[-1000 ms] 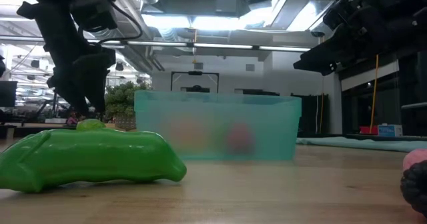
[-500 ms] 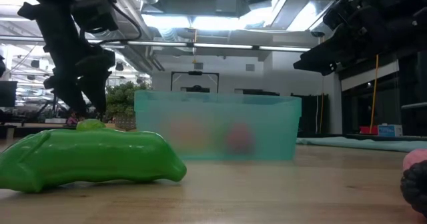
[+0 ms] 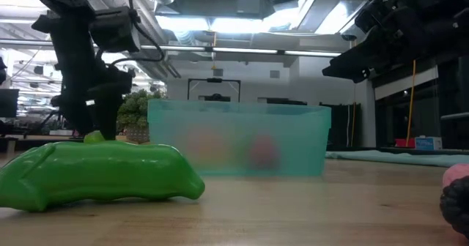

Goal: Pick and placing Produce into tupperware
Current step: Put the cabbage into the bin

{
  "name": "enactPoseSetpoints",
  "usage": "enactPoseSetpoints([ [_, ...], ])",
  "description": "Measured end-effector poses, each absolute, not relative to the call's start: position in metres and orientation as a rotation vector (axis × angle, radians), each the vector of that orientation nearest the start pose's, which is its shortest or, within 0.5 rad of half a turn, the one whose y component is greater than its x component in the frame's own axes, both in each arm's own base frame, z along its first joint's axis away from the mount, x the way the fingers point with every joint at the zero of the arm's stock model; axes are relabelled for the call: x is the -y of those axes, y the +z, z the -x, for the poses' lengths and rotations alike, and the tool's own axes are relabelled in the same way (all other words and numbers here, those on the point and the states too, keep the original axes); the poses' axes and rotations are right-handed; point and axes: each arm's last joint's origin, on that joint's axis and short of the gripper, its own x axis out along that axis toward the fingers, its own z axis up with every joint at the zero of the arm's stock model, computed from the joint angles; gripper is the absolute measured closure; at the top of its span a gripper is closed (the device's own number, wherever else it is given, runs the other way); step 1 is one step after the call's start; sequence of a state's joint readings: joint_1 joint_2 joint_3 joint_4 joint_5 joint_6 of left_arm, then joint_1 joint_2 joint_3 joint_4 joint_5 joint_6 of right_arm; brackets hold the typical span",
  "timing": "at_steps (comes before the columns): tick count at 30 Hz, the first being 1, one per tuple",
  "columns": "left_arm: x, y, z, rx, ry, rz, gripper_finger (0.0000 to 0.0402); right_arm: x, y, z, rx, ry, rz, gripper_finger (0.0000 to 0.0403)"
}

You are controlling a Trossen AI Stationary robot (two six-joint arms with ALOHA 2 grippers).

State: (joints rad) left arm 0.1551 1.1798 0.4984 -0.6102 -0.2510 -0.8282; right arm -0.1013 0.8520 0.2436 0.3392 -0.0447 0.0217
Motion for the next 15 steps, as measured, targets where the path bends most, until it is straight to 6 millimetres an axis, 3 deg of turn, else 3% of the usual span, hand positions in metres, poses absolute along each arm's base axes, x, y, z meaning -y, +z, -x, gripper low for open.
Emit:
enactPoseSetpoints([
  [15, -0.037, 0.138, -0.182, -1.052, 0.868, 0.595, 0.0055, 0.016, 0.186, -0.174, -0.268, -0.059, -0.041, 0.0182],
])
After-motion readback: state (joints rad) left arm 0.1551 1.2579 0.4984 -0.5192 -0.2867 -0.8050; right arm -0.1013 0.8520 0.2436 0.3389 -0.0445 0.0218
